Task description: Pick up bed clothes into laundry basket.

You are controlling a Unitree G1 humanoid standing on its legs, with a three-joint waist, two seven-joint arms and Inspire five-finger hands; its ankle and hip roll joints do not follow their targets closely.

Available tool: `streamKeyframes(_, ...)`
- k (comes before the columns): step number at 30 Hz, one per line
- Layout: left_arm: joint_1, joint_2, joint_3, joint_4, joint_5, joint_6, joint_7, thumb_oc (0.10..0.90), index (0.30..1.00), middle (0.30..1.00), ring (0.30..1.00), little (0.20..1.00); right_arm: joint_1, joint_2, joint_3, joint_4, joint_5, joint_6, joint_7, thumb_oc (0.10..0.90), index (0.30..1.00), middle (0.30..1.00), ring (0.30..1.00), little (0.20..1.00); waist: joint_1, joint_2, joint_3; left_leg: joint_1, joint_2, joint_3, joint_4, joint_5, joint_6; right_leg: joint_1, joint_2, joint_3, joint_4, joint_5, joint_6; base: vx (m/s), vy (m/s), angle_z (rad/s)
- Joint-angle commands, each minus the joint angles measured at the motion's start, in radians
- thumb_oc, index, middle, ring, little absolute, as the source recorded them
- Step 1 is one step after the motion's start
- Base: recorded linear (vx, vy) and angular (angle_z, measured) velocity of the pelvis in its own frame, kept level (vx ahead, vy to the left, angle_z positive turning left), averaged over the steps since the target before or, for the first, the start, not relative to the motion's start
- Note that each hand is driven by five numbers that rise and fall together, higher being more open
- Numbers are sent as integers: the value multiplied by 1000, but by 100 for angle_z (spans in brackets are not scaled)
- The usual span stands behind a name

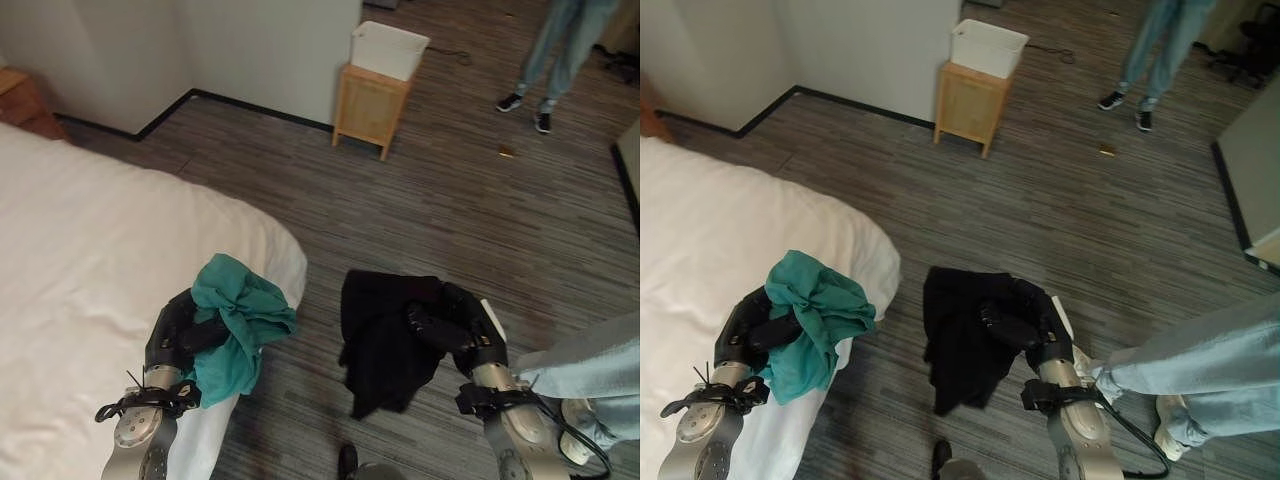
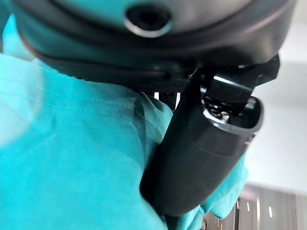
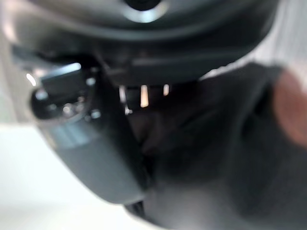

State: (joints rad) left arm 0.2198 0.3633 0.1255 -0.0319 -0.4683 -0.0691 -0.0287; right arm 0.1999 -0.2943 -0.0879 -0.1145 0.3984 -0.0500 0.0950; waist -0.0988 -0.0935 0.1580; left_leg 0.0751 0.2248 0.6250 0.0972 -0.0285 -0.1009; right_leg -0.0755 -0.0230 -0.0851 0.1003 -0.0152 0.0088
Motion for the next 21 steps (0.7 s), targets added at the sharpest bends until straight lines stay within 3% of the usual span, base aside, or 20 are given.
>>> streamKeyframes(1, -8, 40, 28, -107, -16, -105, -18, 400, 300, 300, 300, 300, 32, -50, -76, -140, 60, -108, 32, 400, 300, 300, 300, 300, -6, -1, -75, -84, 122, -7, 8, 168, -58, 181, -129, -1, -71, -73, 127, -251, -275, -42)
streamKeyframes(2, -17, 21, 4, -91, -19, -107, -11, 400, 300, 300, 300, 300, 16, -92, -59, -113, 60, -108, 30, 400, 300, 300, 300, 300, 32, 7, -37, -118, 73, -211, 64, 189, -39, 162, -93, 59, -55, -64, 99, -264, -253, -24)
streamKeyframes(3, -20, 20, 4, -89, -19, -108, -11, 400, 300, 300, 300, 300, 13, -94, -60, -111, 60, -109, 30, 400, 300, 300, 300, 300, 31, 11, -36, -125, 76, -214, 66, 191, -39, 158, -90, 58, -55, -60, 97, -300, -288, -39)
streamKeyframes(4, -30, 9, -13, -91, -20, -108, -5, 400, 300, 300, 300, 300, -12, -108, -43, -88, 65, -109, 20, 400, 300, 300, 300, 300, 57, 1, -23, -129, 14, -380, 125, 154, -28, 145, -82, 95, -48, -46, 91, -200, -294, -119)
streamKeyframes(5, -48, -13, -23, -88, -33, -100, -6, 400, 300, 300, 300, 300, -18, -101, -49, -88, 79, -101, 23, 400, 300, 300, 300, 300, 51, -11, -21, -124, -42, -442, 193, 46, -2, 143, -78, 110, -62, -34, 82, -196, -290, -149)
streamKeyframes(6, -49, -13, -23, -87, -33, -100, -6, 400, 300, 300, 300, 300, -18, -101, -49, -89, 79, -100, 23, 400, 300, 300, 300, 300, 52, -11, -22, -127, -42, -442, 192, 50, -2, 140, -78, 111, -64, -30, 81, -183, -247, -143)
streamKeyframes(7, -59, -33, -44, -81, -57, -100, -7, 400, 300, 300, 300, 300, -13, -88, -46, -80, 71, -106, 22, 400, 300, 300, 300, 300, 48, -1, -37, -103, -100, -458, 133, -13, 30, 130, -57, 124, -66, -21, 79, -72, -66, -43)
streamKeyframes(8, -59, -34, -45, -80, -57, -100, -7, 400, 300, 300, 300, 300, -12, -89, -46, -80, 71, -106, 22, 400, 300, 300, 300, 300, 49, -1, -38, -98, -102, -455, 125, -11, 31, 130, -58, 126, -66, -22, 80, -109, -58, -22)
streamKeyframes(9, -75, -38, -68, -59, -59, -95, -2, 400, 300, 300, 300, 300, 9, -74, -72, -92, 39, -111, 4, 400, 300, 300, 300, 300, 20, 25, -57, -60, -97, -393, 44, -3, 39, 127, -44, 108, -71, -24, 78, -34, 10, -25)
streamKeyframes(13, -92, -28, -95, -44, -26, -98, 16, 400, 300, 300, 300, 300, 20, -49, -66, -73, 21, -118, -22, 400, 300, 300, 300, 300, -8, 57, -81, 0, -116, -393, -57, 5, 42, 139, -34, 102, -96, -28, 78, -16, 69, 4)
streamKeyframes(14, -286, -39, -259, 166, 75, -102, 61, 400, 300, 300, 300, 300, 52, -4, -23, 181, 204, -153, -47, 400, 300, 300, 300, 300, -6, 75, -58, 27, -191, -494, -182, 65, 45, 157, 3, 60, -145, -9, 61, 0, 53, 1)
streamKeyframes(18, -326, -33, -257, 158, 59, -111, 76, 400, 300, 300, 300, 300, -13, -25, -63, 145, 176, -179, -101, 400, 300, 300, 300, 300, -5, 80, -67, 30, -194, -491, -184, 60, 48, 157, -4, 59, -140, -7, 65, 8, 18, 22)
streamKeyframes(21, -326, -9, -187, 110, 53, -128, 109, 400, 300, 300, 300, 300, -86, -68, -106, 133, 168, -201, -136, 400, 300, 300, 300, 300, 8, 82, -75, 18, -197, -495, -184, 65, 52, 147, -8, 52, -134, 3, 68, -27, 16, -8)
